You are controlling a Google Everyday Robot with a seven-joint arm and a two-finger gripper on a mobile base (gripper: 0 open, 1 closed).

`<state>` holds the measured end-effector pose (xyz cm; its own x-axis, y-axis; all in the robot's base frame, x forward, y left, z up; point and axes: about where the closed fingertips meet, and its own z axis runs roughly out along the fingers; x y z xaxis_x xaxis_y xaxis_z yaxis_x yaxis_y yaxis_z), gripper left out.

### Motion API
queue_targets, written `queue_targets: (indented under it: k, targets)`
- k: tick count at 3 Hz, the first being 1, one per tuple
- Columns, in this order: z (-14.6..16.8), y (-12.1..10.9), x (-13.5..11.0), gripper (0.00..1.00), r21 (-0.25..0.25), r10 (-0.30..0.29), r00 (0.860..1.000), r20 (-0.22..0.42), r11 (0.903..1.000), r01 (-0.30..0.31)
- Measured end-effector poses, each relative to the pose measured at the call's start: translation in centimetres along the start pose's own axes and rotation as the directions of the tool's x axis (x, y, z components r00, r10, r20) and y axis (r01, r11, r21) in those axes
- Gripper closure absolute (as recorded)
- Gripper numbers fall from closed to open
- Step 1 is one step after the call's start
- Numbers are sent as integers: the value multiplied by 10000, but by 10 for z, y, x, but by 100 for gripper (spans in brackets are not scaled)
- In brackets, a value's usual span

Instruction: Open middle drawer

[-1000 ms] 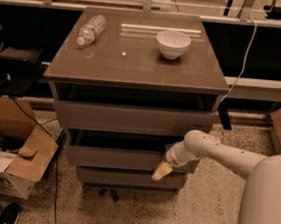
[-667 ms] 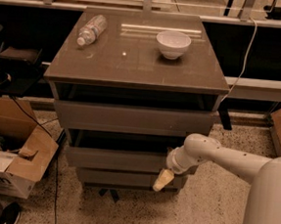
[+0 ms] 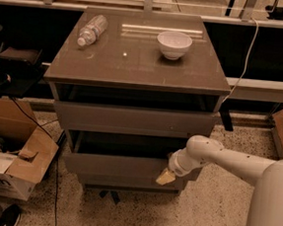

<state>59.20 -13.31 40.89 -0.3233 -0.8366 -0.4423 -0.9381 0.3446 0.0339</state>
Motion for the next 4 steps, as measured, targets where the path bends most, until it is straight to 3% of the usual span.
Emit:
queue_targets:
  k: [1,2,3,4]
  targets:
    - [-6,0,-3,71,0,0,10000,-1,10000,0]
    - [-8,0,-4,94,0,0,10000,-1,10000,0]
    - [-9,0,-4,80,0,1,10000,0,10000,-1]
    - [-9,1,-4,57,-5,-1,10000,-1,10000,1]
